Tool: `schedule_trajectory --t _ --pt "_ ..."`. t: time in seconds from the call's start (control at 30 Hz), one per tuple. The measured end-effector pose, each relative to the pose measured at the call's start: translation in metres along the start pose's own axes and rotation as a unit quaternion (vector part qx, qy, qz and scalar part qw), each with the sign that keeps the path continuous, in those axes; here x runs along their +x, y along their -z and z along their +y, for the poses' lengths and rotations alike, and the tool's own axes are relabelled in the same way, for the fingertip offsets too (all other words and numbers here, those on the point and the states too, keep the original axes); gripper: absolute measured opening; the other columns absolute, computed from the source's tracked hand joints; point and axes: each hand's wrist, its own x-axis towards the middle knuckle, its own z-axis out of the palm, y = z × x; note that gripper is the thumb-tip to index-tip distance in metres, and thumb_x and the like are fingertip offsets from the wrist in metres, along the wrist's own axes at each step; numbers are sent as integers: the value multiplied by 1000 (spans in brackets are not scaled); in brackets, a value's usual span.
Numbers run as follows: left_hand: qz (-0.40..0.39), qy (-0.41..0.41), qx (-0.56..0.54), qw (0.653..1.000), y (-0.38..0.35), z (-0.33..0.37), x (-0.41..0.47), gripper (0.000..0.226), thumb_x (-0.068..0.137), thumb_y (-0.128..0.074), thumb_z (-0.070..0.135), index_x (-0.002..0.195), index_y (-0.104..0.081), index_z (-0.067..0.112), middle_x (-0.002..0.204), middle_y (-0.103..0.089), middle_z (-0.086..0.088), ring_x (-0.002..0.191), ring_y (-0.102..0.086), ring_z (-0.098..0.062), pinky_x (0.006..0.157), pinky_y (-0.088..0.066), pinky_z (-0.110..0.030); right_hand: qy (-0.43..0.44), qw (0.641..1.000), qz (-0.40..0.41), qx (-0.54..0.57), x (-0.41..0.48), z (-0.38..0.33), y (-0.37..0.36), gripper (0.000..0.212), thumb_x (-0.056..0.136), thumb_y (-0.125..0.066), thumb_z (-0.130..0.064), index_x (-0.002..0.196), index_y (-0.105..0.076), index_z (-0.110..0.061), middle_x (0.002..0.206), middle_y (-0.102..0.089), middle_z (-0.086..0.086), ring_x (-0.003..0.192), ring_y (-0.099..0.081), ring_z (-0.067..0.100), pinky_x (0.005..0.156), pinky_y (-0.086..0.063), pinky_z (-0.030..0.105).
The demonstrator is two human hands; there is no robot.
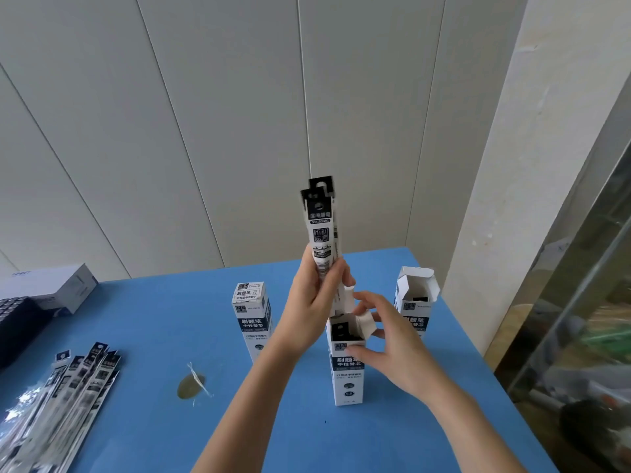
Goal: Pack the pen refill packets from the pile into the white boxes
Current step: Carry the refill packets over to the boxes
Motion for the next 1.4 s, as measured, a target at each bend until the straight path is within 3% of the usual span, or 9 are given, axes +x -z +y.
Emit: schedule_trajectory --t 0.33,0.6,0.7,0.8,0.9,1.1,1.2,1.33,1.4 --pt "22 21 -32 999 -18 -9 9 11 93 -42 21 83 -43 16 66 -46 13 61 -45 -11 63 -42 -22 -4 1000 5 17 -2 1 0 64 76 -73 -11 115 -36 -44 108 -48 -24 99 -47 -16 82 -38 -3" --pt "-3 90 16 996 -15 -27 -11 27 90 -44 29 87 -52 3 79 -53 -8 73 -51 -14 70 -43 -22 2 1000 8 15 -1 4 -1 70 73 -76 -18 128 -37 -38 111 -48 -22 106 -47 -8 89 -43 7" --pt "-14 96 68 993 -10 -34 -19 20 89 -48 29 92 -56 11 88 -53 0 93 -50 -21 82 -43 -27 6 1000 8 12 -2 3 -1 65 74 -76 -19 125 -40 -35 113 -49 -22 105 -46 -11 84 -40 2" --pt "-39 98 100 989 -3 -35 -24 6 89 -57 23 88 -62 24 94 -53 8 103 -44 -10 90 -39 -22 11 1000 8 12 -3 2 -2 63 74 -77 -20 120 -39 -40 115 -48 -28 108 -43 -14 84 -40 3" --pt "-58 106 130 984 6 -33 -25 15 85 -65 20 90 -64 35 106 -53 15 111 -41 -1 95 -39 -21 13 1000 12 12 -2 1 -3 64 74 -76 -19 117 -36 -45 115 -44 -34 108 -41 -17 84 -40 4" --pt "-45 90 209 973 21 -31 -26 14 81 -69 22 79 -63 36 119 -52 17 113 -37 10 88 -26 2 9 999 15 30 -2 6 -3 62 75 -75 -15 118 -40 -42 114 -48 -21 106 -45 -10 82 -40 1" --pt "-58 83 264 959 21 -33 -25 16 79 -71 22 69 -66 34 117 -52 17 106 -36 12 90 -26 -4 17 999 18 38 -3 8 -3 60 75 -75 -13 114 -42 -43 112 -47 -20 106 -48 -7 83 -41 2" --pt "-109 113 354 922 17 -37 -24 10 80 -70 26 84 -75 19 130 -51 8 120 -38 -10 100 -34 -35 27 999 10 43 -3 8 -2 53 75 -75 -11 115 -47 -32 116 -46 -17 106 -46 -14 82 -41 1" --pt "-92 112 337 930 17 -35 -26 11 82 -68 28 87 -75 21 128 -52 8 119 -40 -8 100 -33 -29 26 998 5 48 -2 10 -2 52 75 -75 -10 114 -48 -30 117 -47 -17 104 -47 -15 81 -41 1"
